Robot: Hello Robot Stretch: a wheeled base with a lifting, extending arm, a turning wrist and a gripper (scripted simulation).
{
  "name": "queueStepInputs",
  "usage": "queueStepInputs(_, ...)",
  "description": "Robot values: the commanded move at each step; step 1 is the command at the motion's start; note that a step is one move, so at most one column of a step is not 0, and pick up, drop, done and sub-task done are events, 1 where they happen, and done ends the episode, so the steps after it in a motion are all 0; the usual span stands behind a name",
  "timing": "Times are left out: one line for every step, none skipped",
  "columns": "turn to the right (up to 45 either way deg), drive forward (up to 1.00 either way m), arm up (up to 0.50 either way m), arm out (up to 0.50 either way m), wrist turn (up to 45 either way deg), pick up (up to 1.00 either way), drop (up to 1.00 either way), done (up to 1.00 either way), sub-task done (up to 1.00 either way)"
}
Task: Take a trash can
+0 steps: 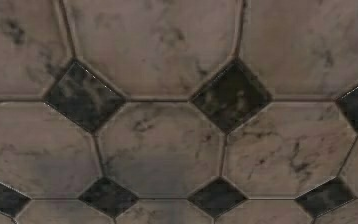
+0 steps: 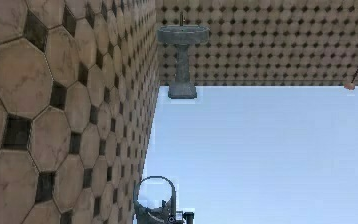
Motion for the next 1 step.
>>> queueStepInputs(0.0,0.00,0.00,0.00,0.0,1.00,0.00,0.00,0.00)
